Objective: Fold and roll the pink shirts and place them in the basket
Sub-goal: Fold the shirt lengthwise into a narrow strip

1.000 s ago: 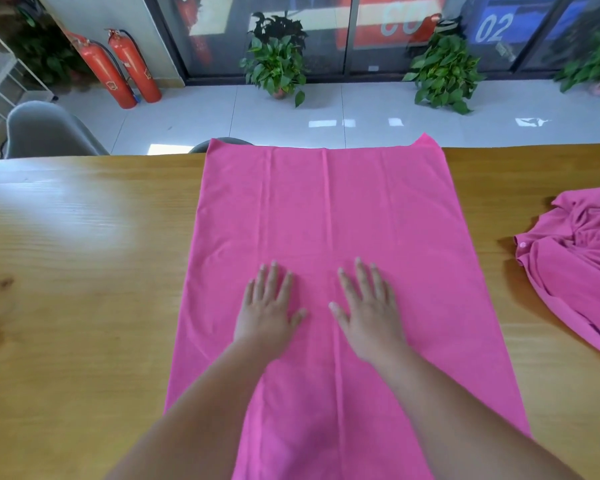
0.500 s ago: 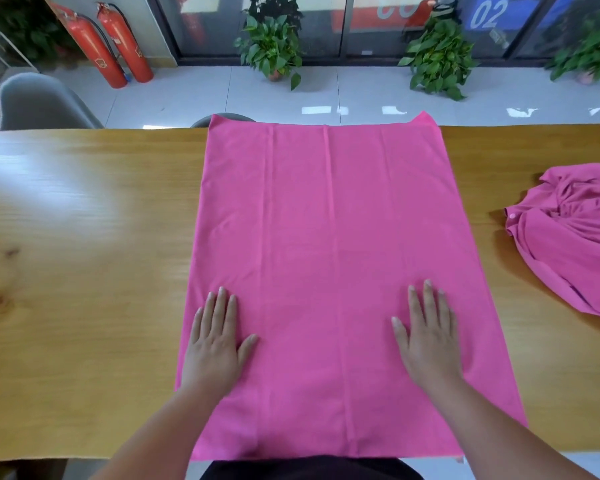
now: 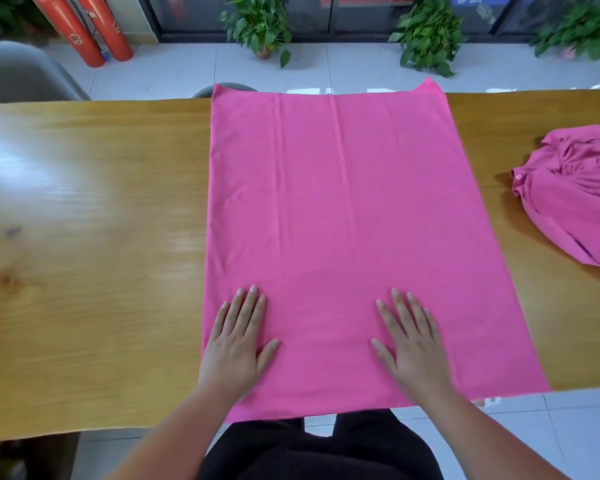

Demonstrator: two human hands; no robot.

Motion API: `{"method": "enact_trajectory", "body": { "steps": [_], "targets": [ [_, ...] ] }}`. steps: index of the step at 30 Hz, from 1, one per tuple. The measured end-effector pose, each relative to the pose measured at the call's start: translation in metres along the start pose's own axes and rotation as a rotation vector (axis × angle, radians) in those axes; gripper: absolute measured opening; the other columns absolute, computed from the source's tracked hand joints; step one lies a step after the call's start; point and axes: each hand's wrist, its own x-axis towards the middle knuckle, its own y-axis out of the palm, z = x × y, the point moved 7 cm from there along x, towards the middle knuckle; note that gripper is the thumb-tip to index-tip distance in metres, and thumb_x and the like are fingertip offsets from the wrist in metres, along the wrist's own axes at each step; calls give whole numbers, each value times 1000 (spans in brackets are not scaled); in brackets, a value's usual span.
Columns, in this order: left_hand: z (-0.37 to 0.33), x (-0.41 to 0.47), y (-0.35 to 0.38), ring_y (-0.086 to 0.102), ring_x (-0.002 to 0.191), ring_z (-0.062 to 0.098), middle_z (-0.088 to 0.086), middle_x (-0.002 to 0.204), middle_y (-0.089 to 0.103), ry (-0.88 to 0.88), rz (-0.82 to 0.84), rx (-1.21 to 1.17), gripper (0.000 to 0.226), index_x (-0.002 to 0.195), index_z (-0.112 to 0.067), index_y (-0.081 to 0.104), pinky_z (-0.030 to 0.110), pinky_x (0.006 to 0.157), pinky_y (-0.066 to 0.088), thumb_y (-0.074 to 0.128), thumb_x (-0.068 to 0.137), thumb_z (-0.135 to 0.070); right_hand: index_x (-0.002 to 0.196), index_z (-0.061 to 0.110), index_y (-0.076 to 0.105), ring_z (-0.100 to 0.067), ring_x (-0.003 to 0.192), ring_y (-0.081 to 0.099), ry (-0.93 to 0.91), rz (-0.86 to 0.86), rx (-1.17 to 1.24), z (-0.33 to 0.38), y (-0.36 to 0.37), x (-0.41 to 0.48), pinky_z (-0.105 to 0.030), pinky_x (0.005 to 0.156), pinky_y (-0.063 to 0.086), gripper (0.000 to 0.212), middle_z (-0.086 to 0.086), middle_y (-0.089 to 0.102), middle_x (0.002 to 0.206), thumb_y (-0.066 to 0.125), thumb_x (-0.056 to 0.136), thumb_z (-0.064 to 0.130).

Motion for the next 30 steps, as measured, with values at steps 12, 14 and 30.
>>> {"method": "enact_trajectory", "body": {
  "steps": [12, 14, 30],
  "targets": [
    [-8, -16, 6, 2, 165, 26, 5, 178, 8, -69, -43, 0, 78, 168, -16, 25, 52, 131, 14, 34, 106, -62, 170, 23, 7, -29, 163, -8, 353, 6, 63, -57, 2, -35, -56, 131, 14, 82, -6, -9, 178, 10, 105, 72],
    [-41, -23, 8, 0, 165, 26, 5, 178, 8, -56, -35, -7, 75, 168, -17, 25, 51, 131, 12, 33, 107, -60, 170, 29, -5, -26, 162, -20, 148, 22, 62, -14, 2, -33, -53, 132, 5, 78, -1, -22, 176, 12, 107, 72],
    [-113, -48, 30, -6, 164, 19, -11, 177, -4, -33, 110, 58, 77, 169, -36, 13, 52, 132, 12, 17, 100, -70, 169, 35, -6, -27, 163, -16, 331, -6, 75, -180, 18, -98, -53, 132, 10, 74, -1, -18, 176, 1, 104, 70]
  ]
}}
